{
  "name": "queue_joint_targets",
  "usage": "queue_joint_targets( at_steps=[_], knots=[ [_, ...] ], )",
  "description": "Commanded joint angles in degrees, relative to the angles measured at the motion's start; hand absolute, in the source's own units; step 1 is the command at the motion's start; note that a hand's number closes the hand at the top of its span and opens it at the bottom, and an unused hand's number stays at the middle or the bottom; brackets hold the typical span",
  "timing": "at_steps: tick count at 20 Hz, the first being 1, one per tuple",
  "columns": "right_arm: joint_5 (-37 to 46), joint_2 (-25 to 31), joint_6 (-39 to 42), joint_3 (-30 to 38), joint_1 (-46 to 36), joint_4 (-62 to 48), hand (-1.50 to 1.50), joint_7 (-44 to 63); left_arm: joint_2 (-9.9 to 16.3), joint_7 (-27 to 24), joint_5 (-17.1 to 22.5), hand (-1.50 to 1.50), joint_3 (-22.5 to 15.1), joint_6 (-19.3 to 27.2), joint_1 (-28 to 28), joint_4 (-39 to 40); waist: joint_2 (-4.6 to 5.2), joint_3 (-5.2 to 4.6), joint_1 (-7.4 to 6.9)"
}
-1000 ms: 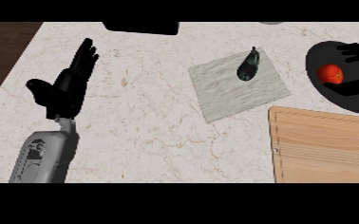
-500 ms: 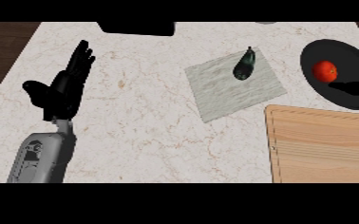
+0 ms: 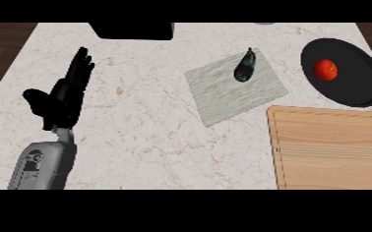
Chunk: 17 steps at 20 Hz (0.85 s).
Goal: Pick the tomato from the cutting board and place it in the pan
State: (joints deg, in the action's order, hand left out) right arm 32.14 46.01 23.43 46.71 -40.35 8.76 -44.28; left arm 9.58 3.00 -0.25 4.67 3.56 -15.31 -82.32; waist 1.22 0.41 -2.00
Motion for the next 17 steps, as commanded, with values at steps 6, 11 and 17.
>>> queue_joint_targets(
  at_steps=[6,11,17],
  knots=[
    [-3.7,6.9,17.2,0.8,9.3,1.3,-1.50,-9.7,-0.3,0.6,-1.1,0.00,0.1,1.7,1.9,-1.3,-0.88,-0.14,1.79],
    [-5.2,8.1,21.0,0.0,13.4,2.7,-1.50,-11.1,0.0,1.5,0.2,0.00,1.2,1.2,1.9,-1.6,-1.07,-0.13,2.31],
    [-5.9,10.3,20.5,-2.4,15.6,6.2,-1.50,-10.3,0.6,2.8,0.3,0.00,0.8,0.6,2.3,-4.2,-1.26,-0.21,1.96]
  ],
)
